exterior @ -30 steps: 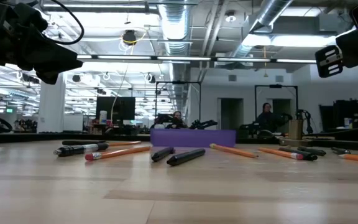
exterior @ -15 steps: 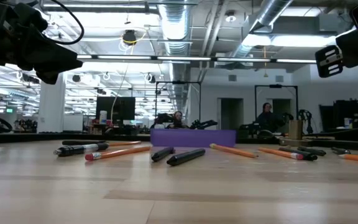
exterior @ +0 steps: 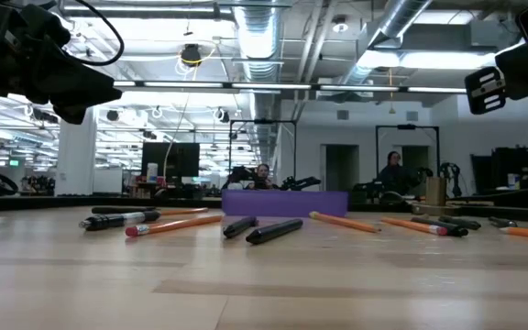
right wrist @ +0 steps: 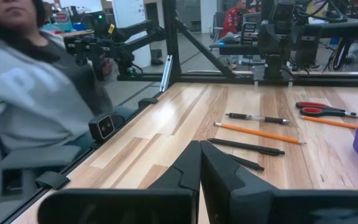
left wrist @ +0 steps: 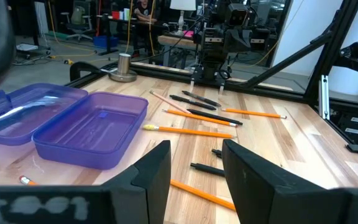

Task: Pick & place school supplies into a supply box

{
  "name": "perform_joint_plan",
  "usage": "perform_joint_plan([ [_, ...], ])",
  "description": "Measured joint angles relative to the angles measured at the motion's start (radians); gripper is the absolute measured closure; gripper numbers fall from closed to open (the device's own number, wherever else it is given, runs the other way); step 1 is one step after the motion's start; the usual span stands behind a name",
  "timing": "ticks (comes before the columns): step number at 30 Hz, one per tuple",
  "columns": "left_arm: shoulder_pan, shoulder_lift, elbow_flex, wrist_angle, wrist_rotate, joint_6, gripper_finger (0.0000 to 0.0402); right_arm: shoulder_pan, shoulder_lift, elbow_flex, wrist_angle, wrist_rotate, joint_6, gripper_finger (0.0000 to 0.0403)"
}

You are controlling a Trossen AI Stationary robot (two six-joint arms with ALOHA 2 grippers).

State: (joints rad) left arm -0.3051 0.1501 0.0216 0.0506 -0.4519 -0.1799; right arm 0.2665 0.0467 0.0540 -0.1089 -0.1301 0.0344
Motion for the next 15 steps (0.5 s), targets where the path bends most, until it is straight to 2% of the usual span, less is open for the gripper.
perform_joint_plan([
  [10,0.000,0.000,0.000,0.004,0.000,0.000,0.0269,0.000,0.000,0.000,0.007,0.001,-0.013,0.0403],
  [15,0.000,0.000,0.000,0.007,0.000,0.000,0.0269,0.000,0.000,-0.003,0.100,0.031,-0.032,0.0403],
])
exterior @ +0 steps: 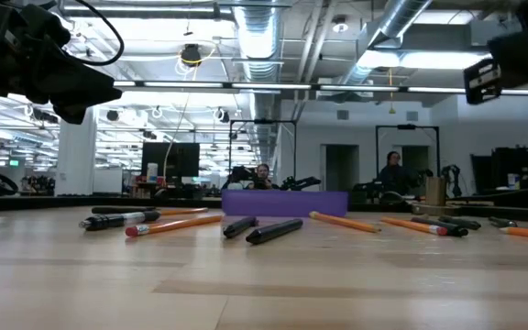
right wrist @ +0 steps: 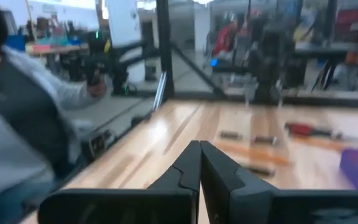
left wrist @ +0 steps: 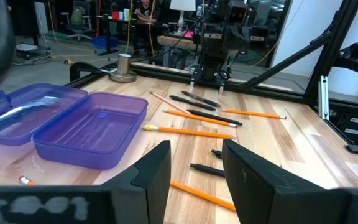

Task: Pick & place school supplies into a supply box
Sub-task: Put the black scissors into the purple supply box

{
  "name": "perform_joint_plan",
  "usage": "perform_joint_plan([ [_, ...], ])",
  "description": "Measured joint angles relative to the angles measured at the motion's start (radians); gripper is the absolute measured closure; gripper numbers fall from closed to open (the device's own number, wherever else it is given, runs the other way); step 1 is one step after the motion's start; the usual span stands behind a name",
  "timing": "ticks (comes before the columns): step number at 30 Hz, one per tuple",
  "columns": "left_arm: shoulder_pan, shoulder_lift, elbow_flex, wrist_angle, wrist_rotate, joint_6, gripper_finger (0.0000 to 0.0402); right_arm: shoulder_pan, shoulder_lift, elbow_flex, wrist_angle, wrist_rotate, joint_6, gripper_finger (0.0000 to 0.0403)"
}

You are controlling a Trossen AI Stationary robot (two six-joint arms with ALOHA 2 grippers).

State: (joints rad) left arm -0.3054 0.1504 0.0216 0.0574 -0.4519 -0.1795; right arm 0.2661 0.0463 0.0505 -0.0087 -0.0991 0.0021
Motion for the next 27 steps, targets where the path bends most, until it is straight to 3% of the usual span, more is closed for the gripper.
perform_joint_plan([
  [12,0.000,0.000,-0.001,0.008,-0.005,-0.043,0.0269,0.013,0.000,0.001,0.268,-0.002,-0.011,0.0403],
  [16,0.000,0.000,-0.001,0.010,-0.005,-0.099,0.0269,0.012,0.000,0.002,0.337,0.066,-0.010,0.0403],
  [23,0.000,0.019,0.013,0.006,-0.074,-0.150,0.0269,0.012,0.000,0.002,0.248,0.266,-0.010,0.0403],
  [27,0.000,0.120,0.088,-0.020,-0.113,-0.158,0.0269,0.012,0.007,0.002,0.185,0.289,-0.010,0.0403],
])
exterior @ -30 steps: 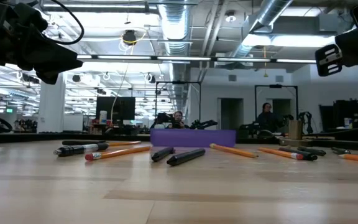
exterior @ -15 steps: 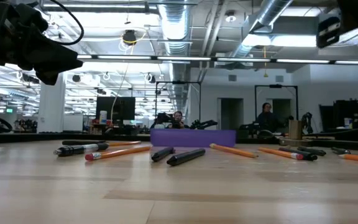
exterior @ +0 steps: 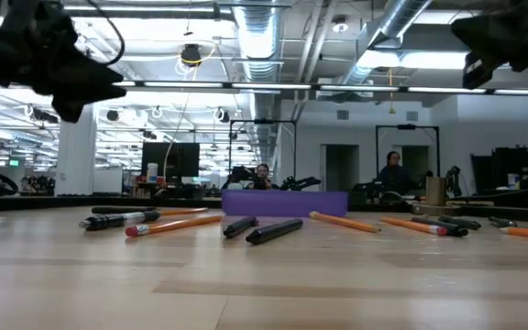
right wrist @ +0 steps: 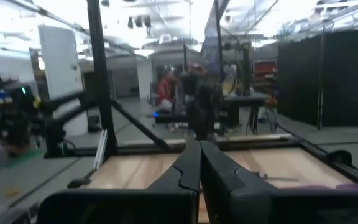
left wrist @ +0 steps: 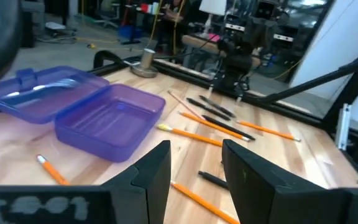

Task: Pick & place school supplies into a supply box
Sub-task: Put the black scissors into the purple supply box

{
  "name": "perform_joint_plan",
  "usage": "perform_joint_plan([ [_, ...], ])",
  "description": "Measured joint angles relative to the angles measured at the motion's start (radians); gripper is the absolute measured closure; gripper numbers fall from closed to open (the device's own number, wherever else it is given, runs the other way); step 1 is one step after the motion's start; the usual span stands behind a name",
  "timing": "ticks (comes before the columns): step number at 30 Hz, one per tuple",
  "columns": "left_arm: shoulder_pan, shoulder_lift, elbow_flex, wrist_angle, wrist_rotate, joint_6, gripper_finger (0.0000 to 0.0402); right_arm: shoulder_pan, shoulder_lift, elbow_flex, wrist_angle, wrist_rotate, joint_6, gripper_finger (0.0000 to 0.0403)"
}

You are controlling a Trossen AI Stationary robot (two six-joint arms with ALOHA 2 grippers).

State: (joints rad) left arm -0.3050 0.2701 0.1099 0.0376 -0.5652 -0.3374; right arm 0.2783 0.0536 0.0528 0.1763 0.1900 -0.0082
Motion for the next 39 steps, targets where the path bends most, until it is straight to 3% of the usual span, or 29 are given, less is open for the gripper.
perform_joint_plan([
  [5,0.004,0.229,0.193,-0.208,-0.135,-0.035,0.0269,0.000,0.039,-0.013,0.011,0.097,0.000,0.0403],
  [9,0.047,0.424,0.372,-0.499,-0.221,-0.198,0.0269,0.000,0.083,-0.021,0.037,0.165,0.000,0.0403],
  [15,0.149,0.655,0.532,-0.779,-0.098,-0.444,0.0269,0.000,0.148,-0.024,0.071,0.175,0.078,0.0403],
  [20,0.236,0.784,0.551,-0.772,0.070,-0.495,0.0269,0.000,0.191,-0.024,0.071,0.175,0.145,0.0403],
  [28,0.360,0.937,0.551,-0.790,0.101,-0.512,0.0269,0.000,0.245,-0.024,0.072,0.175,0.166,0.0403],
  [39,0.545,1.097,0.552,-0.741,0.234,-0.377,0.0269,0.001,0.256,-0.024,0.071,0.175,0.166,0.0403],
])
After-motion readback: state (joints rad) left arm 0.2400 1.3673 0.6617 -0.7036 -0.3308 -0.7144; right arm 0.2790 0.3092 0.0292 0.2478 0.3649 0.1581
